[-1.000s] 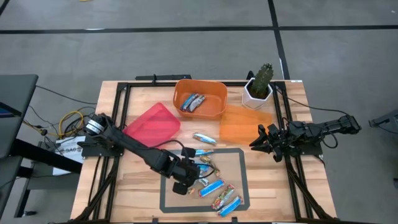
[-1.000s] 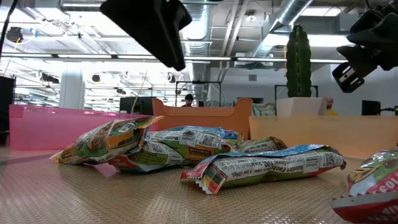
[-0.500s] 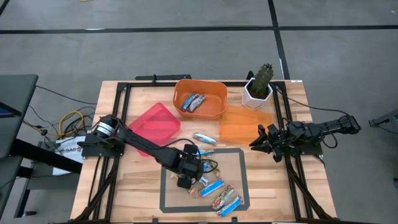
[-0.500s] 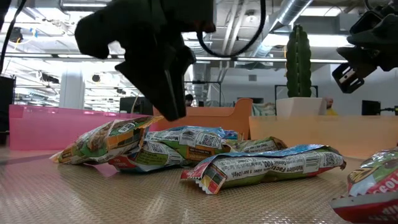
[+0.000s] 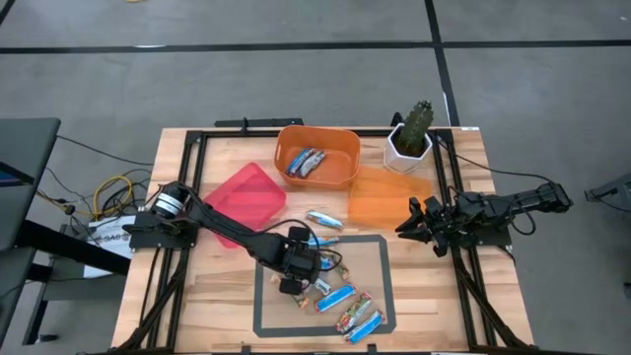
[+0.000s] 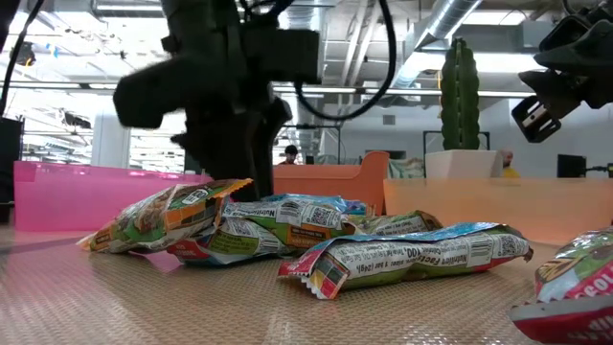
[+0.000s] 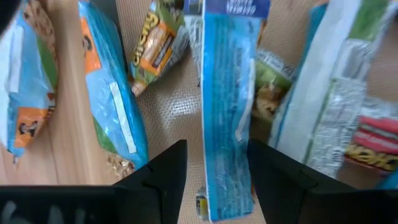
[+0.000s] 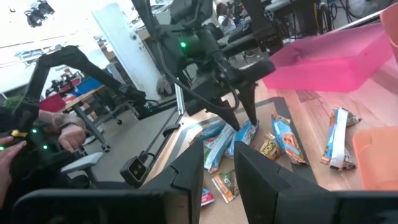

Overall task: Pick and place Granola Bars by type
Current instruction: Put the blue granola bar into the orange bin

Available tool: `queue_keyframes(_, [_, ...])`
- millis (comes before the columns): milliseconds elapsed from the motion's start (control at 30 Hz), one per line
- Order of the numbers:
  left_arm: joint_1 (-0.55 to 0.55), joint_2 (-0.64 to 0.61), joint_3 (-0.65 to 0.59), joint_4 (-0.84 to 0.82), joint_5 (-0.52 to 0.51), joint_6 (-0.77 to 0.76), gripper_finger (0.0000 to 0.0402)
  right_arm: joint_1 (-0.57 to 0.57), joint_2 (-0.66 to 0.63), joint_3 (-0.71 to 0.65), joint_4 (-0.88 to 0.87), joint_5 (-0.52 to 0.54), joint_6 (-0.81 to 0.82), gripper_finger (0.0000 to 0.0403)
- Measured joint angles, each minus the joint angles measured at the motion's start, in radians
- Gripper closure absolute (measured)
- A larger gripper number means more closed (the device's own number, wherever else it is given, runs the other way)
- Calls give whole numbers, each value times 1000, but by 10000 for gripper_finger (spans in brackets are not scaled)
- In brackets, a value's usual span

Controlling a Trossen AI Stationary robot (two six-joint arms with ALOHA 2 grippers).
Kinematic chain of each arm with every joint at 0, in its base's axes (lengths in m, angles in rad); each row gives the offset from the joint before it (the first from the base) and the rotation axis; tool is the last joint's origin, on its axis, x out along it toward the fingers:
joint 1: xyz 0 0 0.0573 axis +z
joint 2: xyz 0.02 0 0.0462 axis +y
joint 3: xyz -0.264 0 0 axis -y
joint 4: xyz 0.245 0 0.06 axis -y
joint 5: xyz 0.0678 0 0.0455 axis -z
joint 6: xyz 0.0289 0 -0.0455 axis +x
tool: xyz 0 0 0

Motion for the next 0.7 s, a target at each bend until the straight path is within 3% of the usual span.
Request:
queue_keyframes(467, [8,-1,-59,82,-7,0,243,0,0,0,0,0,0,321])
queue_keyframes(700, [8,-1,-59,82,-6,0,307,0,0,0,0,0,0,321])
